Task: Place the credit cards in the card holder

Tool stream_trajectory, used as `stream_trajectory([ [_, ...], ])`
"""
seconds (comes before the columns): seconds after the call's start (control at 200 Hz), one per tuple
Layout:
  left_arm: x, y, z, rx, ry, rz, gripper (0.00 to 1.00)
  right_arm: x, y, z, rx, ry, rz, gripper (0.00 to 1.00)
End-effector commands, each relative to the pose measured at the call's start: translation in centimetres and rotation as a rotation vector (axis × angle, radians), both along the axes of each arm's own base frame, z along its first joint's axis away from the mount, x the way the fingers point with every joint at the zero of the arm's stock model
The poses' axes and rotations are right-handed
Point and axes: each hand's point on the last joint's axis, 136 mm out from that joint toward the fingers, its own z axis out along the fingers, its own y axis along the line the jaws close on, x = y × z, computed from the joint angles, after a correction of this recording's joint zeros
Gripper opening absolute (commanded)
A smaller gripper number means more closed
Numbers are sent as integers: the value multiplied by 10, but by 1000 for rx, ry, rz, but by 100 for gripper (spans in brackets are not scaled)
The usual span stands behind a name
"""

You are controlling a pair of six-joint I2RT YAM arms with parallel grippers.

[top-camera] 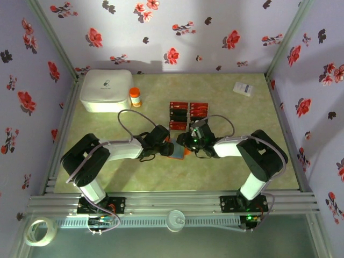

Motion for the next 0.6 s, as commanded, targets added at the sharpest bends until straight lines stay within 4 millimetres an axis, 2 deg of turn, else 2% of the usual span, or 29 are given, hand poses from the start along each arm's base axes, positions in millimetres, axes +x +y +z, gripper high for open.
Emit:
stream_trajectory([
  [0.0, -27, -10, -33, -32, 121, -66, 53, -4, 3, 0, -23, 20, 45, 33],
  [0.185, -26, -10, -30, -39, 117, -64, 56, -3, 8, 11, -32, 0, 75, 30],
  [0.355, -25, -13, -18, -64, 100, -61, 61, -3, 11, 15, -14, 0, 75, 30],
  [0.595, -17, -11, 23, -165, 35, -17, 87, -6, 19, 26, 48, 1, 64, 42],
])
